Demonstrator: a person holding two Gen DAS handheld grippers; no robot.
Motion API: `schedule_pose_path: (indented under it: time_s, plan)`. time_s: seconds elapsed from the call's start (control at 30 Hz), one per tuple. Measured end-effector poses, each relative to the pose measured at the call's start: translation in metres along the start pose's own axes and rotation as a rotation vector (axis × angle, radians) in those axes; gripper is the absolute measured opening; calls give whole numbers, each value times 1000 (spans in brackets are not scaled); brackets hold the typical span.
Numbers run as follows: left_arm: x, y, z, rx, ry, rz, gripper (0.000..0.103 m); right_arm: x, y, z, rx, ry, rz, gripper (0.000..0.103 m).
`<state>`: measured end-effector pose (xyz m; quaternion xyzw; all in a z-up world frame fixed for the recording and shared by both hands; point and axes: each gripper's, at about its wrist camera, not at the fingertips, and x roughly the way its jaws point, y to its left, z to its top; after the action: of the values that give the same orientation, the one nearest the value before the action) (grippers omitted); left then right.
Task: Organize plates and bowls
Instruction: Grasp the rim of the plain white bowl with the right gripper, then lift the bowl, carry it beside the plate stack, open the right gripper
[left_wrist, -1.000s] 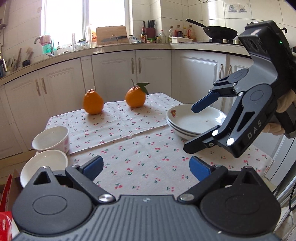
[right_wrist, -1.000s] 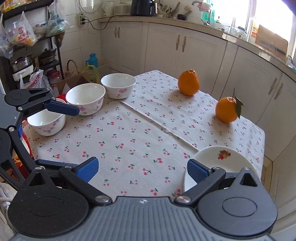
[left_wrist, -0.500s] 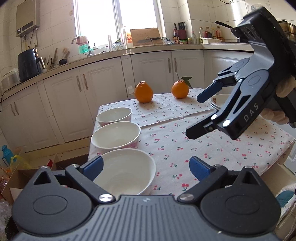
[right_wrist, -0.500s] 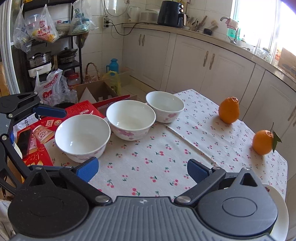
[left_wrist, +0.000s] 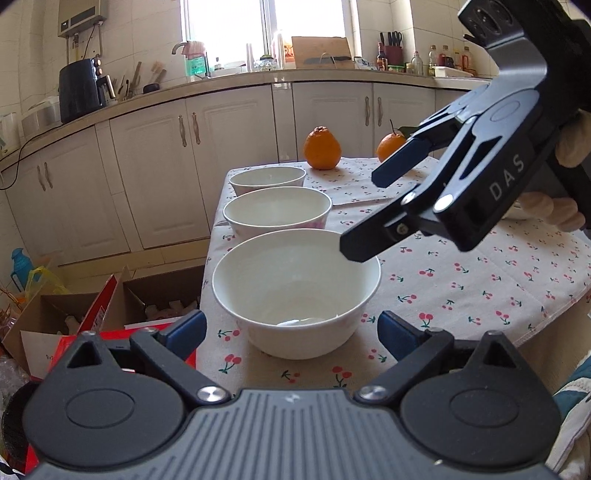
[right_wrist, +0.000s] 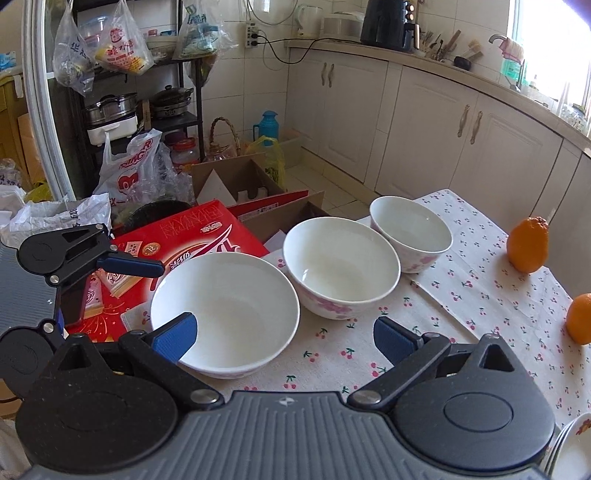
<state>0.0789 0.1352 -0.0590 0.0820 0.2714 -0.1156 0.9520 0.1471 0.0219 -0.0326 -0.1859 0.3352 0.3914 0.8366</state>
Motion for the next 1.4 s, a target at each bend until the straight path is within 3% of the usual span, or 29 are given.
schedule_pose_path:
  time_s: [0.13, 0.27, 0.67, 1.1, 1.4]
  plan:
    - [5, 0, -1, 12, 4, -18, 97, 14, 2, 2, -4, 28, 38, 101]
    - [8, 0, -2, 21, 7, -24, 96, 25, 1, 4, -2, 56, 80, 90]
    - [12, 4, -2, 12, 18, -40, 86, 45, -10, 8, 31, 102, 173, 71]
    - [12, 3, 3, 19, 41, -48, 85, 40, -17, 6, 64, 96, 213, 69]
    - [10, -6, 15, 53, 38, -88, 85, 14, -26, -5, 85, 65, 184, 69]
